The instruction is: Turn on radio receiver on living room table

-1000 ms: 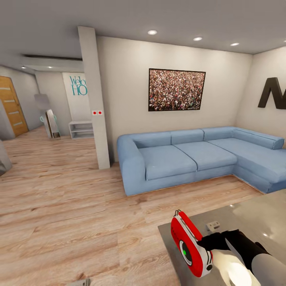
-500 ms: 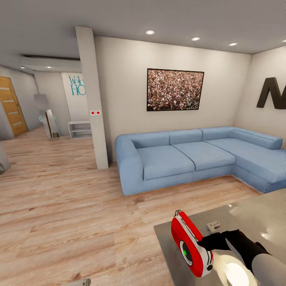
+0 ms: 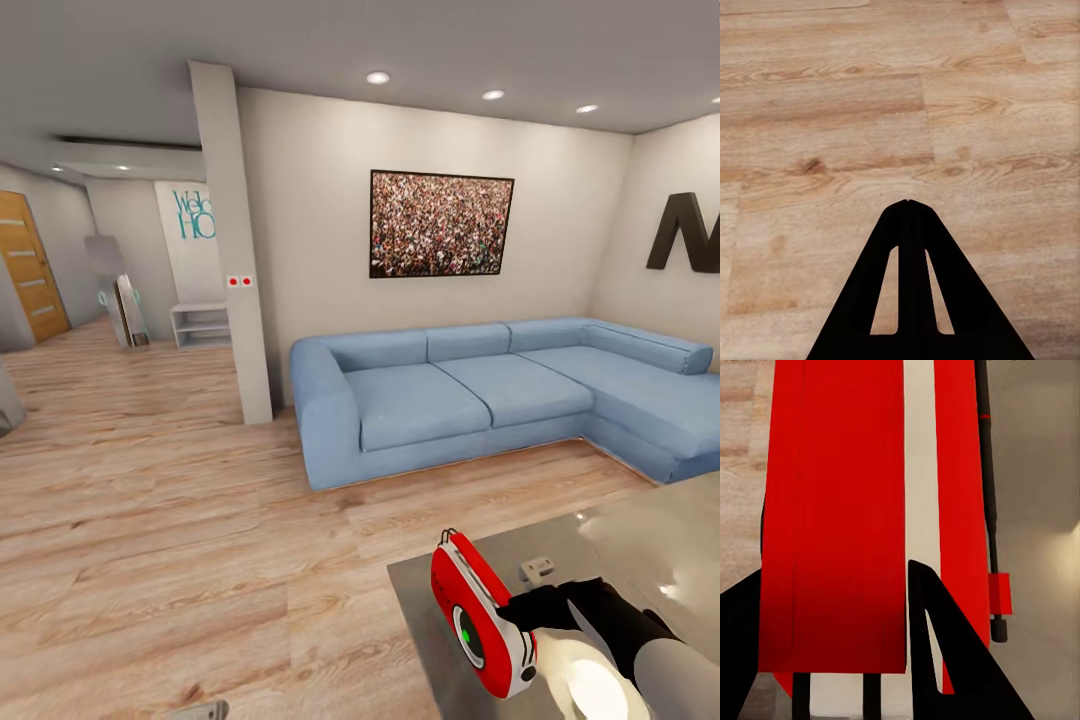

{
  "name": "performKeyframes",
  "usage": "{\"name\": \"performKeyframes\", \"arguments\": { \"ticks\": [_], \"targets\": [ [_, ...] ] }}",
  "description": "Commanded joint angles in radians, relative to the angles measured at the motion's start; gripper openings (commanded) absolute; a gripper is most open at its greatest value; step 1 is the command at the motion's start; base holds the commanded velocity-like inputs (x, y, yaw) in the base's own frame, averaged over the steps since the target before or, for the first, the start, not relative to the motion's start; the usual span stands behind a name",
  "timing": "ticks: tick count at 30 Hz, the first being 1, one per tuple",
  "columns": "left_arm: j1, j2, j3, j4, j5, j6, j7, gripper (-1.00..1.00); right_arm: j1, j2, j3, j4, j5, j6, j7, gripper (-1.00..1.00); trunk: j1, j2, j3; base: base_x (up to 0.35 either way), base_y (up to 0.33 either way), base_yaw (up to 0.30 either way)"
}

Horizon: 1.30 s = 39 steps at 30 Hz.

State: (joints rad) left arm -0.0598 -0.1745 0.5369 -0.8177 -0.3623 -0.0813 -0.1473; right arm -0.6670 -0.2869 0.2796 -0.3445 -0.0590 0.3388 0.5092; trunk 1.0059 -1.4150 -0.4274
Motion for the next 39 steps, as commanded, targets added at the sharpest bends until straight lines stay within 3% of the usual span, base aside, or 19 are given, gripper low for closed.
{"name": "performKeyframes", "arguments": {
  "ticks": [1, 8, 17, 24, 29, 39],
  "targets": [
    [0.0, 0.0, 0.0, 0.0, 0.0, 0.0, 0.0, -1.0, 0.0, 0.0, -0.002, -0.001, -0.004, 0.0, 0.0, -1.0, 0.0, 0.0, 0.0, 0.0, 0.0, 0.0],
    [0.0, 0.0, 0.0, 0.0, 0.0, 0.0, -0.001, -1.0, 0.0, 0.0, -0.002, -0.001, -0.004, -0.001, 0.001, -1.0, 0.0, 0.0, 0.0, 0.0, 0.0, 0.0],
    [0.0, 0.0, 0.0, 0.0, -0.001, 0.001, -0.001, -1.0, 0.0, 0.0, -0.002, -0.001, -0.003, -0.001, 0.0, -1.0, 0.034, -0.063, -0.028, 0.0, 0.0, 0.0],
    [0.0, 0.0, 0.0, 0.0, -0.001, 0.002, -0.001, -1.0, 0.0, 0.0, -0.002, -0.001, -0.002, -0.001, 0.0, -1.0, 0.034, -0.063, -0.028, 0.0, 0.0, 0.0],
    [0.0, 0.0, 0.0, 0.0, 0.0, 0.001, -0.001, -1.0, 0.0, 0.0, -0.001, -0.001, -0.002, -0.001, 0.0, -1.0, 0.054, -0.098, -0.044, 0.0, 0.0, 0.0],
    [0.0, 0.0, 0.0, 0.0, -0.001, 0.001, -0.002, -1.0, 0.0, 0.001, 0.0, 0.005, -0.002, -0.001, 0.001, -1.0, 0.054, -0.098, -0.044, 0.0, 0.0, 0.0]
  ]
}}
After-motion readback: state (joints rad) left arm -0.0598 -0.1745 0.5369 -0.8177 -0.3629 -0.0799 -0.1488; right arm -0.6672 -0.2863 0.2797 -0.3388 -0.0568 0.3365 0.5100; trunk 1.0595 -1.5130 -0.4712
